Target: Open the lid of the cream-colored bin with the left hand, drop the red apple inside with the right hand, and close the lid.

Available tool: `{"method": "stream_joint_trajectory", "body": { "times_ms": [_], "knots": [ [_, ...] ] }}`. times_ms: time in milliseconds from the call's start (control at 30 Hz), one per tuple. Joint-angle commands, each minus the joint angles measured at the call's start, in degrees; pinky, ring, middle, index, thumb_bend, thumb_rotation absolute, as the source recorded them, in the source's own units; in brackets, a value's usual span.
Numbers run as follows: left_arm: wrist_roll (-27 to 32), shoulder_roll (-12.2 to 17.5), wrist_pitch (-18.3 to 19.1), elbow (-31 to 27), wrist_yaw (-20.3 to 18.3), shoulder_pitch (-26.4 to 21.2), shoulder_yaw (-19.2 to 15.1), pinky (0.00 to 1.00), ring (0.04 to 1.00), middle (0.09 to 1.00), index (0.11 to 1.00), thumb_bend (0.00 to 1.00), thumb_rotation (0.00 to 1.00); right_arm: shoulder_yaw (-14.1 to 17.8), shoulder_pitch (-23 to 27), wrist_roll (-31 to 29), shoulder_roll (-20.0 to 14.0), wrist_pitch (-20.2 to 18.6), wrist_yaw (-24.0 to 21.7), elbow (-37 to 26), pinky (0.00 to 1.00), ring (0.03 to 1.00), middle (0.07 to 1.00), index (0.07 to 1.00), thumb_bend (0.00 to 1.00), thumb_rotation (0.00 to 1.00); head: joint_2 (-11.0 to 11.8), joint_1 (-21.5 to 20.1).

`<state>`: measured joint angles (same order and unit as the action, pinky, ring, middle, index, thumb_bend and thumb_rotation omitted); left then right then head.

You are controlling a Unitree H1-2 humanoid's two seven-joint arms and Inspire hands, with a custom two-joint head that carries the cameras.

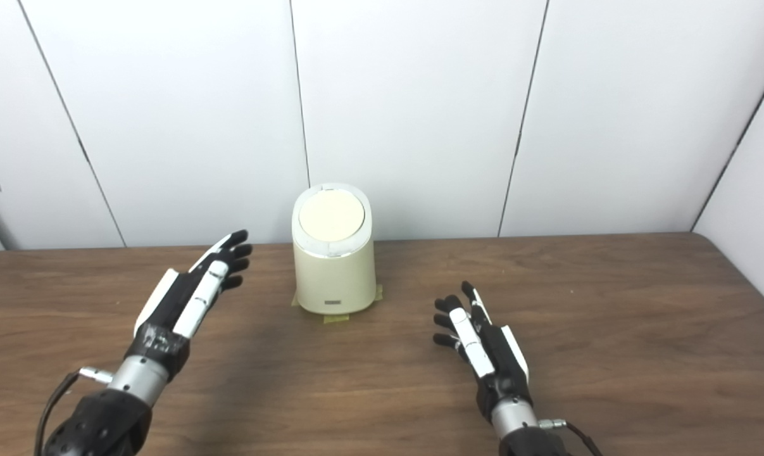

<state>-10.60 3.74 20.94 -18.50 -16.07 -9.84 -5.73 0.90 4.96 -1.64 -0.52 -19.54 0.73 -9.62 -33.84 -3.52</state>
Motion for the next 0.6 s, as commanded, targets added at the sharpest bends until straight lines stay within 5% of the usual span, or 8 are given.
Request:
{"method": "stream_joint_trajectory", "body": {
  "times_ms": [0,567],
  "knots": [
    [2.8,0.2,-4.4,-0.2,2.1,-0.5,-0.7,0.94,0.951,0.968,0.997,0.39,1.00,0.5,1.6,-0.8,0.0,4.4,-0.3,-2.0,0.74,0.832,0.845,0.984,0.47,0.81,0.1,0.0],
    [12.5,1.6,-8.4,2.7,8.8,7.2,-5.1,0.98,0.974,0.973,0.997,0.38,1.00,2.0,-0.1,-1.4,-1.3,10.8,-0.7,-0.2,0.87,0.940,0.921,0.960,0.46,0.82,-0.3,3.2]
  ]
}}
